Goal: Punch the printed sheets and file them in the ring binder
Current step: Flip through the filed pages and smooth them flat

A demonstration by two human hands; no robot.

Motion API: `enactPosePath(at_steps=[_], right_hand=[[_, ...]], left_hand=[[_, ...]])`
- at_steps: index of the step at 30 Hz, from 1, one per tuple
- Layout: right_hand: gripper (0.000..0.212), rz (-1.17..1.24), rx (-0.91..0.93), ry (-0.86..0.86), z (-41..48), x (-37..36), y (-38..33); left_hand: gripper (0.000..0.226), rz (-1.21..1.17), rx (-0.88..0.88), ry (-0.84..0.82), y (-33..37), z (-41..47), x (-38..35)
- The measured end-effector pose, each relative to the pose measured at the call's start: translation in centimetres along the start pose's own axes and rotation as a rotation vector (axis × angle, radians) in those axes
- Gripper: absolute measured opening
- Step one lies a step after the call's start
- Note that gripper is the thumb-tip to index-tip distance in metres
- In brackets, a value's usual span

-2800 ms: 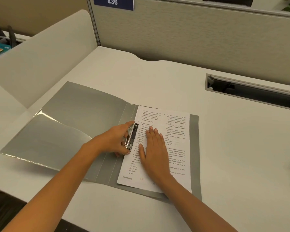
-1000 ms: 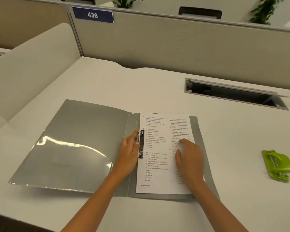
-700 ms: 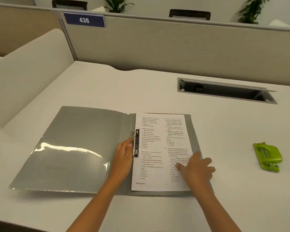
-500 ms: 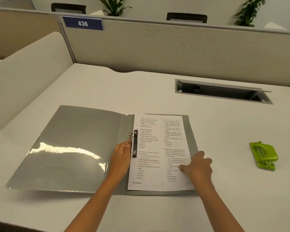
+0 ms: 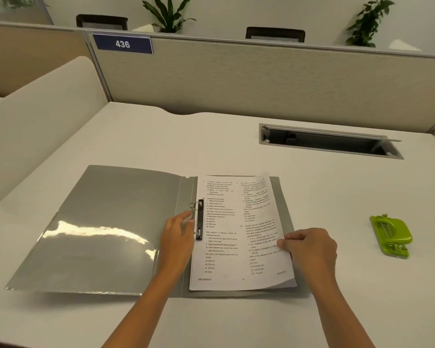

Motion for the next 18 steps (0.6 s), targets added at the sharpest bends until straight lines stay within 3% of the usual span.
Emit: enactPosePath(at_steps=[8,12,18], right_hand=[[0.007,-0.132,0.167,0.102,-1.4,-0.6,-1.6],[0.01,0.027,0.266,0.013,-3.0,-0.9,-4.4],[0.007,0.291,0.423,-0.167,-5.6,-3.1,-10.0]], left_hand=[[0.023,0.021,-0.17,-0.036,3.0,-0.7,-0.5],[0.024,-0.11,-0.051,-0.163,4.3,-0.6,-0.8],[0.044,-0.454,0.181,-0.305,6.5,0.7,0.9]])
Point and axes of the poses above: each hand's wrist, its own z-axis towards the middle knuckle, its own x-axis out of the back of the hand, y = z × x, the point moved 4 cm from there along z, towards the middle knuckle, and after that the axes turned 1 degree about y, right-handed, at the moved point
